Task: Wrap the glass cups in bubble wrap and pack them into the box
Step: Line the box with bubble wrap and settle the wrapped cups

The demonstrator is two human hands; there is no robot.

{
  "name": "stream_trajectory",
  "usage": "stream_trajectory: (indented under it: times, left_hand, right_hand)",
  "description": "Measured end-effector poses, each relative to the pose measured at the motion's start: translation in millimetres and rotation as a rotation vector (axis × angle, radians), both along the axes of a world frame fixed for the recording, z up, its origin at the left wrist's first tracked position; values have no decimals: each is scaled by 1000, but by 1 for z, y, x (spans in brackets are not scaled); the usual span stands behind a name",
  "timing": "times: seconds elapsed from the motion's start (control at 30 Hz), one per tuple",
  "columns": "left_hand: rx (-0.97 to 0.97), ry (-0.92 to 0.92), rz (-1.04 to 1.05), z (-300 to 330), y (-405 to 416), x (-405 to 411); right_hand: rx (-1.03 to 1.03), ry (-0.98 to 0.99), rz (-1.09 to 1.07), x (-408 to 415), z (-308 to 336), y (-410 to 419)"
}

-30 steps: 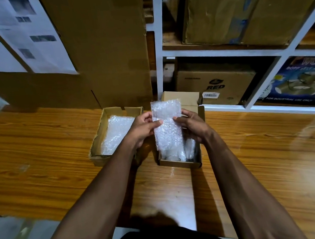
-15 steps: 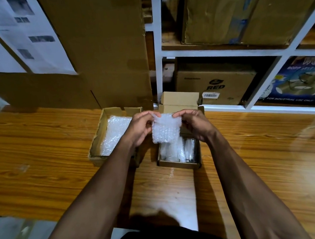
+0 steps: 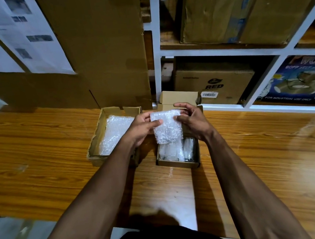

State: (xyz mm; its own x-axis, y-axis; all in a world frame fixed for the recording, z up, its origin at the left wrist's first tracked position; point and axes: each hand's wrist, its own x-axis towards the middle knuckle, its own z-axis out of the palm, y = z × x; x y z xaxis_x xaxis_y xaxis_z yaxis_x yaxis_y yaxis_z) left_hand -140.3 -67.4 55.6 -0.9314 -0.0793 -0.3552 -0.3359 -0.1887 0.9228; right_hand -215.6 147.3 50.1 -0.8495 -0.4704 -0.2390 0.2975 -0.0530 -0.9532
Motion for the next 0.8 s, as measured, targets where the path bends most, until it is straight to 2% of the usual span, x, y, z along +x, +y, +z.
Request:
stream_trajectory:
  times: [0.17, 0.33, 0.43, 0.6, 0.8]
  left_hand:
    - [-100, -3, 10, -2, -1, 0]
    - [-149, 92, 25, 2, 4, 3]
    - [-121, 164, 32, 2, 5, 5]
    - [-77, 137, 46, -4, 3, 3]
    - [51, 142, 52, -3, 3, 8]
  right_hand:
    - [47, -67, 68, 2, -1, 1]
    - [111, 8, 84, 7, 2, 2]
    - [92, 9, 69, 8, 3, 1]
    - [45, 7, 63, 15, 8, -1]
    - [-38, -112, 65, 16, 9, 1]
